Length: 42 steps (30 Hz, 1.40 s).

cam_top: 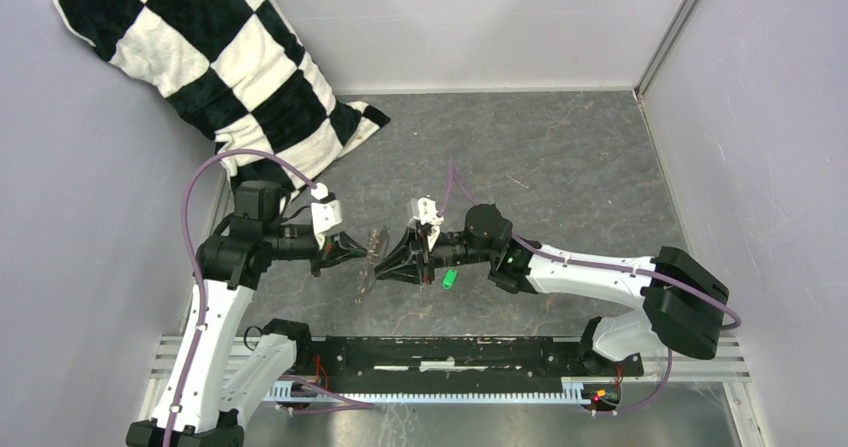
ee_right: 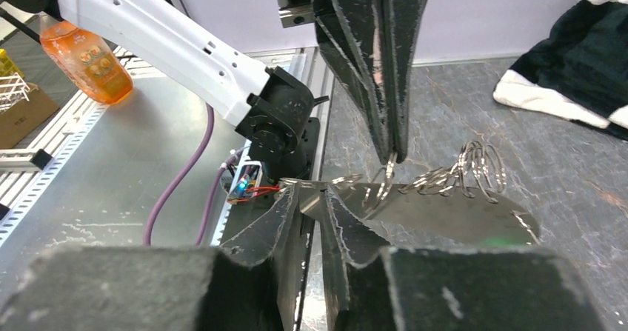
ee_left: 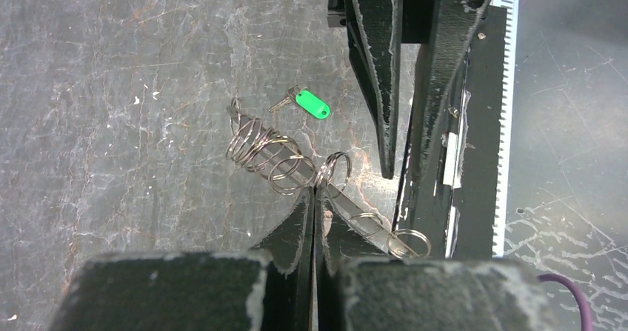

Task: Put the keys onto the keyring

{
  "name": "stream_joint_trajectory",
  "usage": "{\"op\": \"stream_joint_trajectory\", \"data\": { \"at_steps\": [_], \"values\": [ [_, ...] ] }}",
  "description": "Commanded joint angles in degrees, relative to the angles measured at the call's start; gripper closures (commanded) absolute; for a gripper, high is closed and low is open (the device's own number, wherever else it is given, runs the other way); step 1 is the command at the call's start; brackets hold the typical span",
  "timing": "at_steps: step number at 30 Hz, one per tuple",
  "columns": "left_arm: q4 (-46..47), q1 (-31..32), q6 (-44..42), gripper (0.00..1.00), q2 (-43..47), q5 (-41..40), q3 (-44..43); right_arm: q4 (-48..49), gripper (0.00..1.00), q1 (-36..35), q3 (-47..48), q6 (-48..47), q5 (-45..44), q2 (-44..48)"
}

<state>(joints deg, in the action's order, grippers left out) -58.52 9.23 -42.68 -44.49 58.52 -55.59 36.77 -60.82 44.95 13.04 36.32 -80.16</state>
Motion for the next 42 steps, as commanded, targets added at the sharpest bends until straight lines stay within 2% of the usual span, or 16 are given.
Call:
{"op": "stream_joint_trajectory", "data": {
  "at_steps": [1, 6, 10, 12, 14, 16, 23, 29, 36, 42],
  "values": [
    [1.9, 0.0, 1.9, 0.98, 0.3, -0.2, -0.9, 4.4, 0.77, -1.2, -1.0, 0.6, -0.6, 1.9],
    [1.9, 0.0, 1.9, 0.98, -0.6, 0.0, -1.0, 4.1, 0.79, -2.1, -2.3, -0.7, -3.1, 3.4],
    [3.2, -0.1, 3.5, 0.98, -0.3, 0.3, -0.9, 0.0, 0.8, -2.7, -0.2, -2.0, -9.2, 2.0],
    [3.2, 0.0, 3.7, 0.98, -0.1, 0.2, -1.0, -0.1, 0.74, -2.7, -0.4, -1.8, -11.6, 1.9],
    [3.3, 0.0, 4.1, 0.98, 0.2, -0.2, -1.1, -1.2, 0.58, -2.7, -0.9, -2.0, -12.6, 2.6],
    [3.3, 0.0, 4.3, 0.98, 0.7, -0.6, -1.1, -0.4, 0.53, -2.7, -2.6, -2.2, -12.0, 4.5],
    [3.2, 0.0, 4.7, 0.98, 0.8, -0.1, -1.5, -1.8, 0.5, -2.7, -4.7, -3.8, -8.2, 6.8],
    [3.2, 0.0, 5.2, 0.98, 1.0, 0.2, -1.8, -1.8, 0.43, -2.6, -3.7, -3.5, -13.8, 4.4],
    [3.3, 0.0, 5.3, 0.98, 1.1, 0.2, -1.8, 4.5, 0.46, -2.4, -2.2, -0.1, -15.6, 1.8],
    [3.2, 0.0, 5.3, 0.98, 1.0, 0.3, -1.7, 8.0, 0.55, -2.2, -0.3, 2.4, -14.3, -0.2]
  ]
}}
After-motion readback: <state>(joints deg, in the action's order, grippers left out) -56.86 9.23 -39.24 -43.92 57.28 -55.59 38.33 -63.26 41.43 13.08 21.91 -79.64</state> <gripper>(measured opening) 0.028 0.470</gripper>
